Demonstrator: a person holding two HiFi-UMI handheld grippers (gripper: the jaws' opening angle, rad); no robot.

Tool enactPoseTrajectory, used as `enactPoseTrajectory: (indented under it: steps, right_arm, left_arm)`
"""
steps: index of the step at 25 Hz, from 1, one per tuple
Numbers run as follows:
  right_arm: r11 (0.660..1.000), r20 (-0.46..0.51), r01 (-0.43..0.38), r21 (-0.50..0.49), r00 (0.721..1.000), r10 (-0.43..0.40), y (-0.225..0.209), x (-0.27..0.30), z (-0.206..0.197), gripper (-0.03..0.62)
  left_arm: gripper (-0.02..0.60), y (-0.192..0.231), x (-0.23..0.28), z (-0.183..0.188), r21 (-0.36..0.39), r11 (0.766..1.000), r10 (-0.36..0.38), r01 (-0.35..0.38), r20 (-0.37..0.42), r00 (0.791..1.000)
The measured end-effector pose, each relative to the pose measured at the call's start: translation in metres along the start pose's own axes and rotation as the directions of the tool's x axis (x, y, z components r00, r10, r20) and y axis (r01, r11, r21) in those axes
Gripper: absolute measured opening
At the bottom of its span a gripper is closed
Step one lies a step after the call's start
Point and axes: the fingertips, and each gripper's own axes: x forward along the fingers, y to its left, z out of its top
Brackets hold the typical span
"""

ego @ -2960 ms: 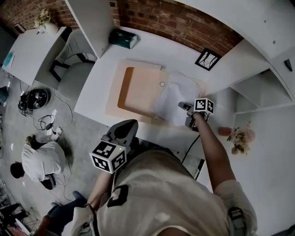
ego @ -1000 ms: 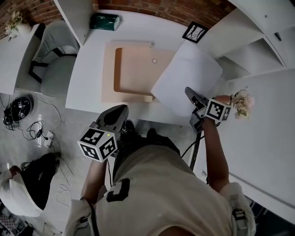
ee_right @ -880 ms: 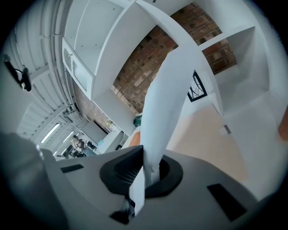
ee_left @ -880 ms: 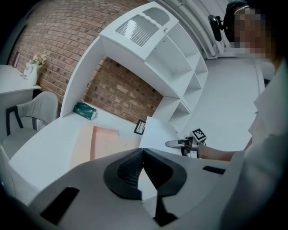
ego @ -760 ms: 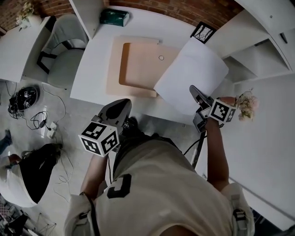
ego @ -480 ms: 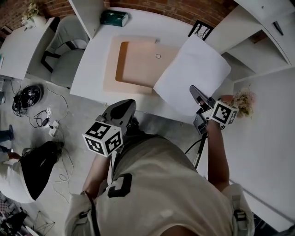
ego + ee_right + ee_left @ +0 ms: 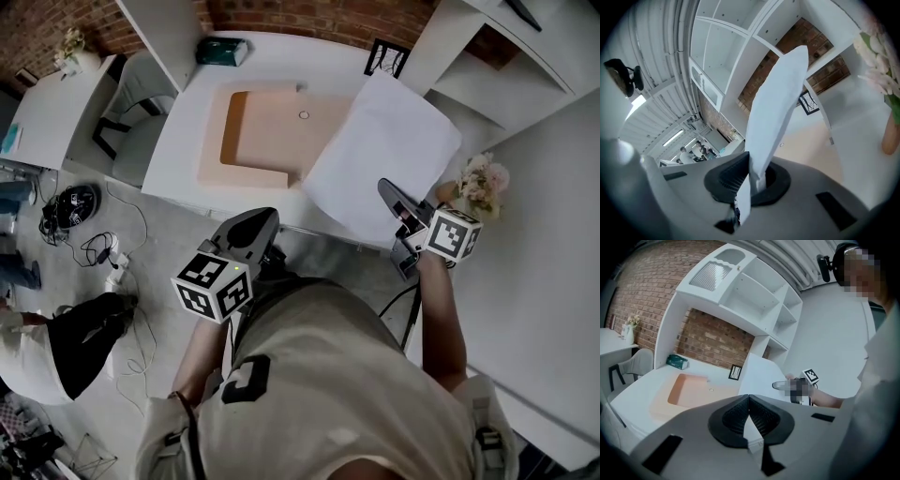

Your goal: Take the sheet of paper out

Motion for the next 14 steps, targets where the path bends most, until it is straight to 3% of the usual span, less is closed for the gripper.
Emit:
enactPoseTrajectory:
  steps: [4, 8, 14]
  right_arm:
    - [0.999, -0.009, -0.049, -0.008, 0.999, 0.049, 0.008, -0.019, -0.005, 0.028]
    - [0.995, -0.019, -0.098, 0.018, 0.995, 0.099, 0.011, -0.025, -0.012, 0.028]
    - [0.990, -0.088, -0.116, 0.082, 0.988, 0.123, 0.011, -0.027, -0.058, 0.028]
  left_arm:
    - [0.017, -0.020, -0.002, -0.002, -0.007, 1.000, 0.016, -0.015, 0.006, 1.000]
    - [0.017, -0.024, -0.015, -0.008, -0.021, 0.997, 0.078, -0.078, 0.005, 0.997]
    - [0.017, -0.033, -0.045, -0.063, -0.086, 0.984, 0.148, -0.155, -0.075, 0.986]
